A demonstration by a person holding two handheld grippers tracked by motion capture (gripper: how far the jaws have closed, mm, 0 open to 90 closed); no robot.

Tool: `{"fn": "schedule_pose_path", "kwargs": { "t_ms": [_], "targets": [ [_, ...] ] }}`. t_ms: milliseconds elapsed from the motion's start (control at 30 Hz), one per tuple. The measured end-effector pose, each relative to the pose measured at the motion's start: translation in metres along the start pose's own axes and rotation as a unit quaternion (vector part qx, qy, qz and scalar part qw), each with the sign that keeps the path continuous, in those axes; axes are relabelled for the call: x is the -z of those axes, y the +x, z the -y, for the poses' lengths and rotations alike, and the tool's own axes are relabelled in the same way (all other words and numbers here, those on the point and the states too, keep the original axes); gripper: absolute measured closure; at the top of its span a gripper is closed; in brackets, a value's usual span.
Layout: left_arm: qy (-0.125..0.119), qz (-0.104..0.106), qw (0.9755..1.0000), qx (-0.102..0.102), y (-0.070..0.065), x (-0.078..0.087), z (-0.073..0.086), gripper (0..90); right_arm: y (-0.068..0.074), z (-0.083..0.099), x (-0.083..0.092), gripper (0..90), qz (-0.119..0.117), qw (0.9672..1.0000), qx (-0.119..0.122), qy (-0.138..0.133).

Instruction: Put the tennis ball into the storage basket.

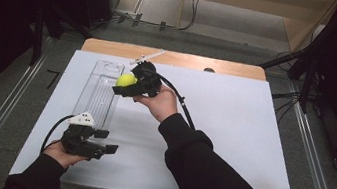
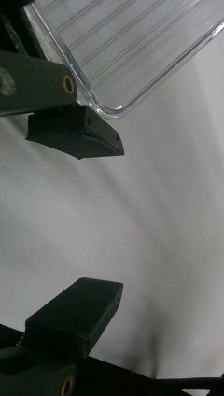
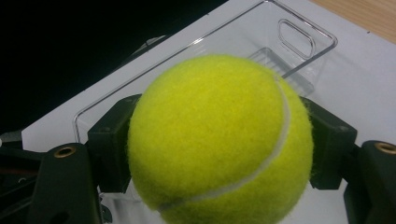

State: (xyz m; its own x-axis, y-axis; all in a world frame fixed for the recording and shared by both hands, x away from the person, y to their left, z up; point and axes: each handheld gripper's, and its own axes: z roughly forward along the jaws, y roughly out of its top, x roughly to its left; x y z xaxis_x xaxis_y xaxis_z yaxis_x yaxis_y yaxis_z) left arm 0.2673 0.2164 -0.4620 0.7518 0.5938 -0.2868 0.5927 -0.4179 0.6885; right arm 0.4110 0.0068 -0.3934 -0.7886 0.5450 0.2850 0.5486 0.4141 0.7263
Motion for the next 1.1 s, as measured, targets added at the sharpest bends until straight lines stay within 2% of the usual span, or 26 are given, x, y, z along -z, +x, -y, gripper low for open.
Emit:
{"fn": "schedule_pose_path", "kwargs": {
  "t_ms": [733, 1100],
  "targets": [
    [-0.003, 0.0, 1.0, 0.0, -0.001, 0.0, 0.0, 29.6, 0.009, -0.02, -0.016, 23.5, -0.001, 1.0, 0.005, -0.005],
    [-0.004, 0.002, 1.0, -0.002, -0.001, 0.0, 0.0, 29.6, 0.013, -0.028, -0.03, 23.5, -0.001, 1.0, 0.006, -0.004]
  ]
}}
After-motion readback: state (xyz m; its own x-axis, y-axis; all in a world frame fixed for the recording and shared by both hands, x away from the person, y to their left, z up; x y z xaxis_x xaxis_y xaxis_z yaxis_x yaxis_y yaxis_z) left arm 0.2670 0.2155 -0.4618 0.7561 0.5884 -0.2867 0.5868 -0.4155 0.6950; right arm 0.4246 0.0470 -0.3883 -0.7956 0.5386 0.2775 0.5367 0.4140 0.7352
